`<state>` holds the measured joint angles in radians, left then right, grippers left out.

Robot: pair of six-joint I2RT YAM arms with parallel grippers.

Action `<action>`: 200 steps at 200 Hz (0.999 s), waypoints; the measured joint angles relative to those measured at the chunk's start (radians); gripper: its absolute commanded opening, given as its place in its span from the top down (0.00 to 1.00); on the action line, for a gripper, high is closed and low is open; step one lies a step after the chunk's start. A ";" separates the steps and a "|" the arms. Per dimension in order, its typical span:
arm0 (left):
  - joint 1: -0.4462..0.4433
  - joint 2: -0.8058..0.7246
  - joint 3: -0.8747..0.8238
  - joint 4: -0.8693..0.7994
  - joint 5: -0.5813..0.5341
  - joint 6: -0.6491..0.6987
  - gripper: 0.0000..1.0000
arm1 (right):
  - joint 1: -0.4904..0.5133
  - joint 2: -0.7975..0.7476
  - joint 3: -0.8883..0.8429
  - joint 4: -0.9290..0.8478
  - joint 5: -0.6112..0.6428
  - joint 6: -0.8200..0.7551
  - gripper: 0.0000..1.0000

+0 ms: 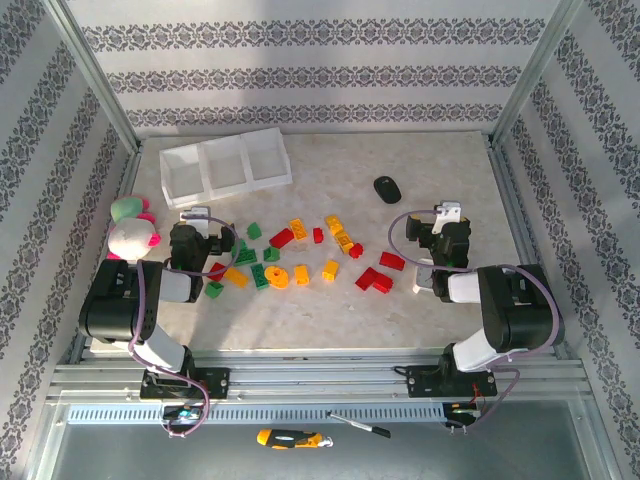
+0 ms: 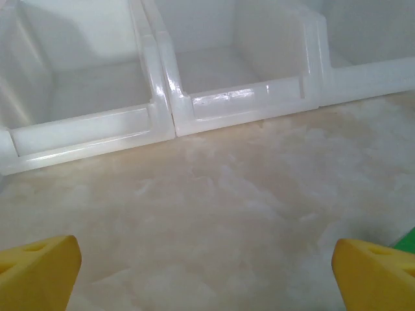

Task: Sort the legos into containers by color
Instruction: Move the container to the top-center of the table.

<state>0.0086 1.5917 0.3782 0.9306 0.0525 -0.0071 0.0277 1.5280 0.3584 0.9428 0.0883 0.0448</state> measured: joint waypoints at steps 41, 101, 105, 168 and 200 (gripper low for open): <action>0.000 0.000 0.000 0.000 0.000 0.000 0.01 | 0.000 0.000 0.000 0.000 0.000 0.000 0.02; 0.000 0.000 0.000 0.000 -0.001 0.000 0.01 | 0.000 0.000 0.000 0.000 0.000 0.000 0.02; 0.000 0.000 0.000 0.000 -0.002 0.000 0.01 | 0.000 0.000 0.000 0.000 0.000 0.000 0.02; 0.000 0.000 0.000 0.000 -0.008 0.000 0.01 | 0.000 0.000 0.000 0.000 0.000 0.000 0.02; 0.000 -0.033 -0.031 0.003 -0.031 0.000 0.01 | 0.000 -0.020 -0.003 -0.006 0.000 0.000 0.02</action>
<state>0.0086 1.5585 0.3473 0.9333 0.0212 -0.0074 0.0277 1.5078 0.3557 0.9363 0.0883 0.0452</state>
